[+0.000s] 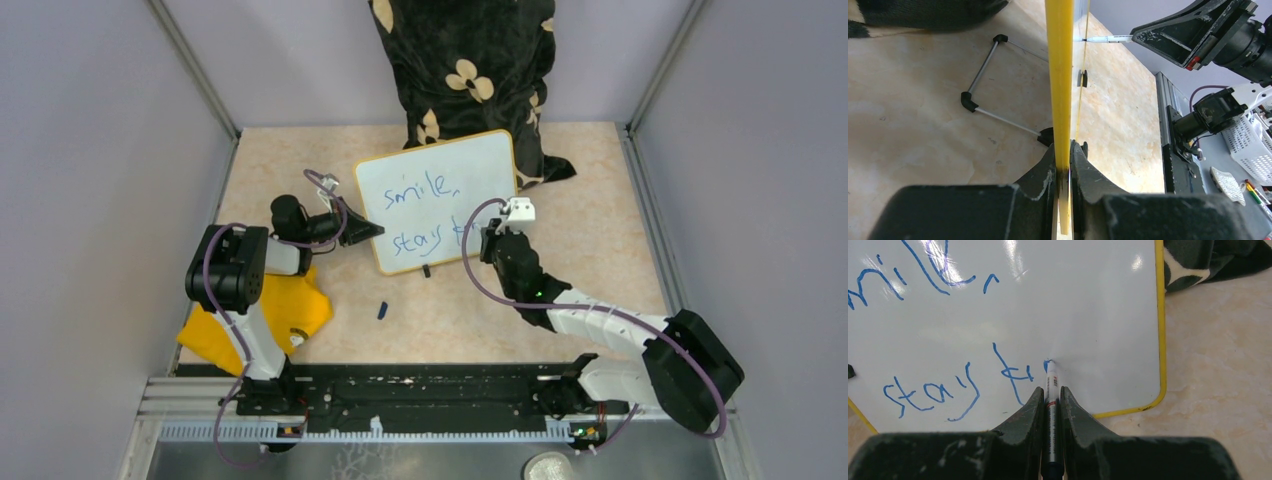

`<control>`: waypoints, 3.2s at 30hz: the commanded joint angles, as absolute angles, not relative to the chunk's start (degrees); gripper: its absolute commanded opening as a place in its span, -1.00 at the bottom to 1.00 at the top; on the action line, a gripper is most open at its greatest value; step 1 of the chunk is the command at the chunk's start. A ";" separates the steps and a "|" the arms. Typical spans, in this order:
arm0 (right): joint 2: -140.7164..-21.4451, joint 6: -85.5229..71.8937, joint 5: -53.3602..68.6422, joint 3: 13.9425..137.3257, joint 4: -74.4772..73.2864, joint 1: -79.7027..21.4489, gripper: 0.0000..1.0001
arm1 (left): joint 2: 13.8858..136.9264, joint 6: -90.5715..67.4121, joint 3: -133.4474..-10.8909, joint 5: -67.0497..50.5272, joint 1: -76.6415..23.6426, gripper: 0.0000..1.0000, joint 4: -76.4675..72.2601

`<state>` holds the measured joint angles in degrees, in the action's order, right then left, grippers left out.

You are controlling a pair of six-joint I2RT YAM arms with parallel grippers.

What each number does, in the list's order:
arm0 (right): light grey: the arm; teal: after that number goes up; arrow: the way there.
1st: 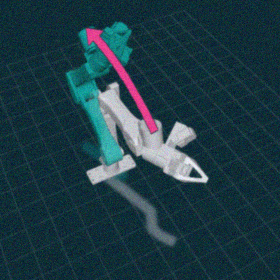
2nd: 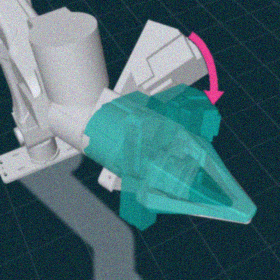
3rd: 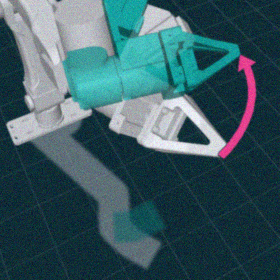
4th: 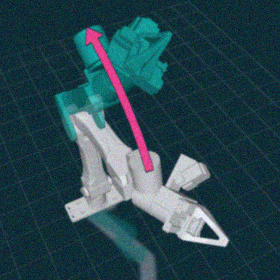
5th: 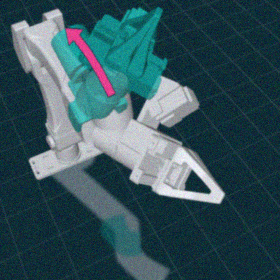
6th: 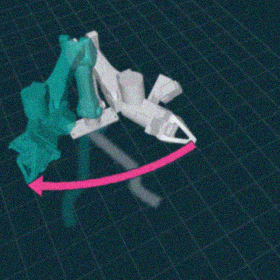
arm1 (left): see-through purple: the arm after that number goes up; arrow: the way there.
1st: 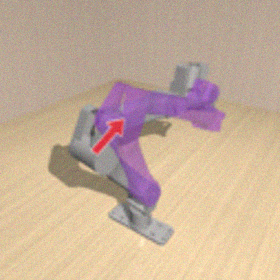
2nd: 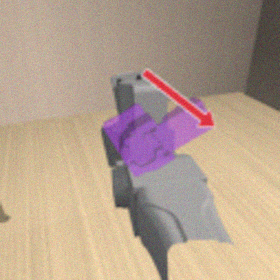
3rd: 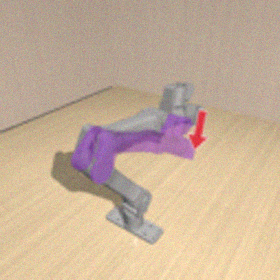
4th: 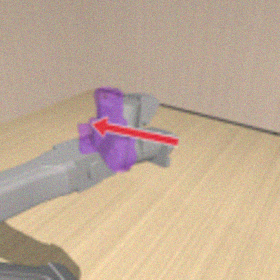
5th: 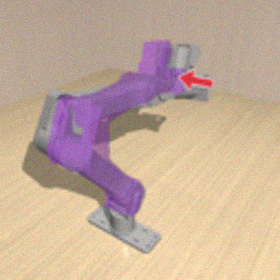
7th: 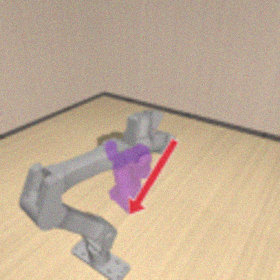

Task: Write a sentence on the whiteboard

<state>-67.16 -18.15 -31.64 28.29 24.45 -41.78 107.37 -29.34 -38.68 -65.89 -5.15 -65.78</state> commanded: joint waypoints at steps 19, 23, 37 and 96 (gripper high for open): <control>-64.85 -19.48 -32.16 28.28 24.14 -39.97 -1.00 | 109.76 -24.87 -38.43 -62.89 -5.98 -1.00 -60.91; -64.28 -19.90 -31.70 27.34 23.65 -39.98 -1.00 | 109.81 -24.85 -38.41 -62.85 -5.98 -1.00 -60.91; -60.54 -20.23 -31.67 26.95 22.80 -39.96 -1.00 | 109.78 -24.79 -38.46 -62.81 -6.06 -1.00 -60.82; -63.62 -25.99 -30.31 27.60 21.11 -34.02 -1.00 | 109.78 -24.52 -38.52 -62.29 -6.06 -1.00 -60.16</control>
